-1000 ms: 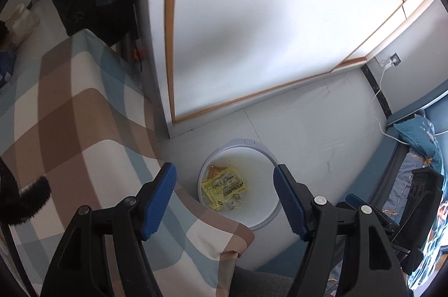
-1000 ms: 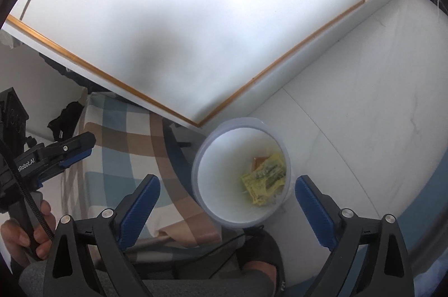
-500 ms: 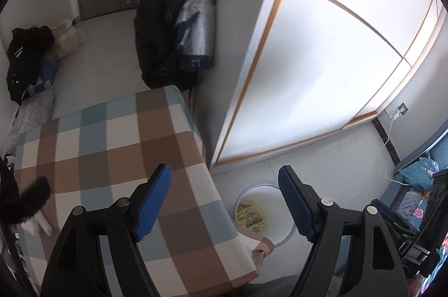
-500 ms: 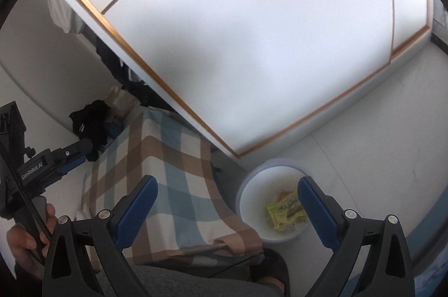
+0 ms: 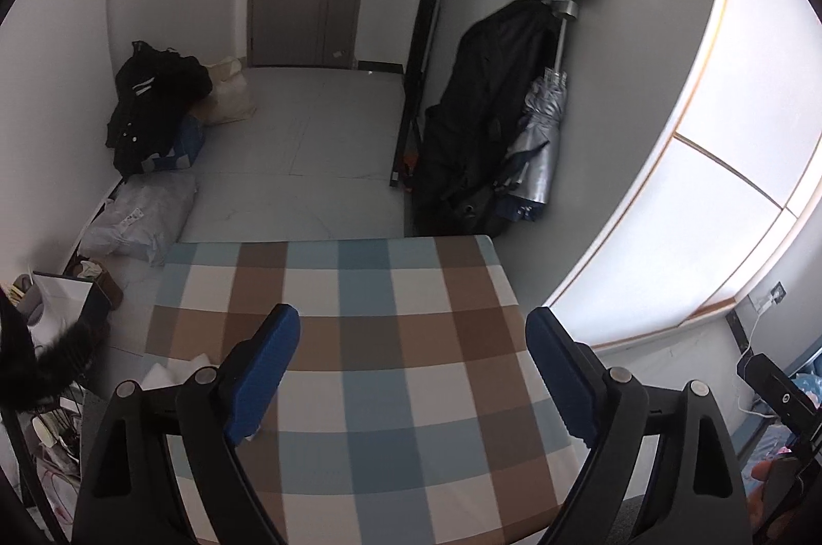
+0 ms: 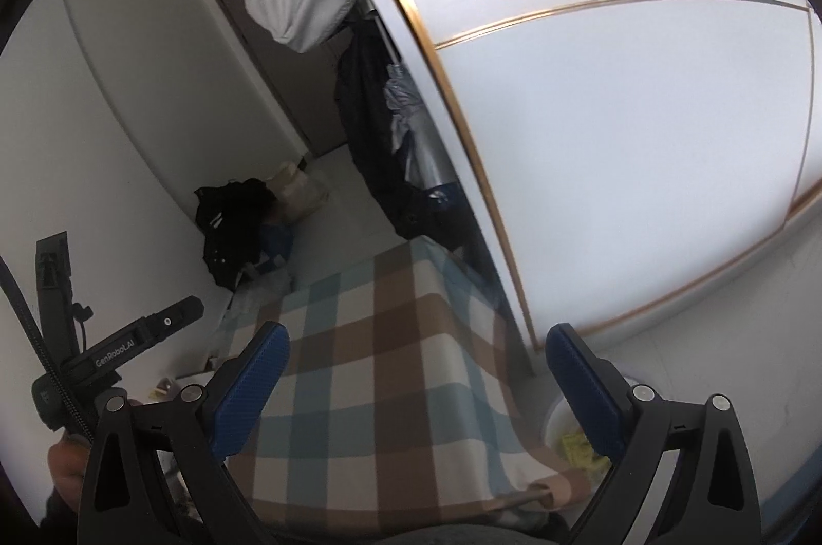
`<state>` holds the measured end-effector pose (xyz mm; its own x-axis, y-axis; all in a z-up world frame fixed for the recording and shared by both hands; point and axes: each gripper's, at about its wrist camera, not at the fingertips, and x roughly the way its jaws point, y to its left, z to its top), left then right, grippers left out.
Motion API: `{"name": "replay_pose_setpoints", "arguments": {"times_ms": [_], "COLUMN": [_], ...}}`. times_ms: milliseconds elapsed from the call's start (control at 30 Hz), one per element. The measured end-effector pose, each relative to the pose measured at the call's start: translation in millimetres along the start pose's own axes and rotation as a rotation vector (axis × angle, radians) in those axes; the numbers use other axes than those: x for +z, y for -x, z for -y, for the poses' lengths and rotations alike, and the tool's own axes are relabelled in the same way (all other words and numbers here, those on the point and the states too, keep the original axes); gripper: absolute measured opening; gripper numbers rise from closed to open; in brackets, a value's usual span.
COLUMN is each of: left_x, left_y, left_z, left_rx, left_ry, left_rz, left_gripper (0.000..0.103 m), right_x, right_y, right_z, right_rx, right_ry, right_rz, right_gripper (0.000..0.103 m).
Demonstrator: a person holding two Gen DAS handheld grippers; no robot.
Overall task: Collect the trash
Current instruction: 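Move both grippers back over the table toward the white foam pieces, then close the right gripper on the long foam strip while the left gripper grasps the foam block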
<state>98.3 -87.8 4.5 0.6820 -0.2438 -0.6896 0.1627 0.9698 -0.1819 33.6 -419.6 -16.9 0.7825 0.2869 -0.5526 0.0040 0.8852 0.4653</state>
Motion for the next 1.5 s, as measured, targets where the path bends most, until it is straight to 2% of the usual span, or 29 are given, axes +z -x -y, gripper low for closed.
{"name": "replay_pose_setpoints", "arguments": {"times_ms": [233, 400, 467, 567, 667, 733, 800, 867, 1000, 1067, 1200, 1300, 1367, 1433, 1500], "left_x": [-4.1, -4.3, -8.0, -15.2, -16.1, -14.9, -14.8, -16.7, -20.3, -19.6, -21.4, -23.7, -24.5, -25.9, -28.1], "left_y": [6.2, -11.6, -13.7, -21.2, -23.7, -24.4, -23.9, -22.9, -19.9, -21.9, -26.0, -23.5, -23.1, -26.3, -28.2], "left_z": [-80.7, -147.0, -168.8, -191.7, -210.5, -221.4, -232.7, -247.3, -267.3, -274.8, -290.3, -299.0, -303.2, -307.2, -311.3], "left_rx": [0.054, 0.073, 0.075, 0.124, 0.123, 0.154, 0.165, 0.158, 0.165, 0.185, 0.176, 0.185, 0.184, 0.18, 0.172], "left_ry": [0.084, 0.208, 0.258, 0.304, 0.364, 0.387, 0.419, 0.467, 0.542, 0.56, 0.62, 0.654, 0.666, 0.682, 0.704], "left_rz": [0.012, -0.059, -0.064, -0.084, -0.102, -0.102, -0.104, -0.109, -0.119, -0.122, -0.145, -0.146, -0.151, -0.172, -0.188], "left_gripper": [0.088, 0.088, 0.088, 0.088, 0.088, 0.088, 0.088, 0.088, 0.088, 0.088, 0.088, 0.088, 0.088, 0.088, 0.088], "right_x": [-14.4, -29.9, -37.3, -46.7, -56.4, -63.5, -70.9, -79.8, -96.1, -102.6, -116.3, -125.5, -132.4, -139.9, -145.3], "right_y": [-43.2, -83.2, -100.5, -127.3, -153.7, -173.2, -192.8, -215.6, -251.4, -264.7, -291.8, -307.2, -315.8, -322.6, -327.5], "right_z": [-63.5, -100.2, -111.1, -128.3, -148.3, -163.2, -178.7, -196.9, -228.5, -242.7, -267.4, -281.1, -289.7, -295.3, -296.3], "right_rx": [0.081, 0.1, 0.105, 0.096, 0.097, 0.103, 0.113, 0.129, 0.157, 0.158, 0.156, 0.157, 0.107, 0.102, 0.089], "right_ry": [0.051, 0.106, 0.123, 0.153, 0.197, 0.228, 0.26, 0.294, 0.353, 0.389, 0.443, 0.485, 0.556, 0.608, 0.624], "right_rz": [-0.073, -0.144, -0.183, -0.239, -0.286, -0.319, -0.362, -0.417, -0.487, -0.512, -0.57, -0.614, -0.619, -0.631, -0.65], "right_gripper": [0.101, 0.101, 0.101, 0.101, 0.101, 0.1, 0.096, 0.088, 0.083, 0.072, 0.063, 0.062, 0.061, 0.061, 0.056]}}
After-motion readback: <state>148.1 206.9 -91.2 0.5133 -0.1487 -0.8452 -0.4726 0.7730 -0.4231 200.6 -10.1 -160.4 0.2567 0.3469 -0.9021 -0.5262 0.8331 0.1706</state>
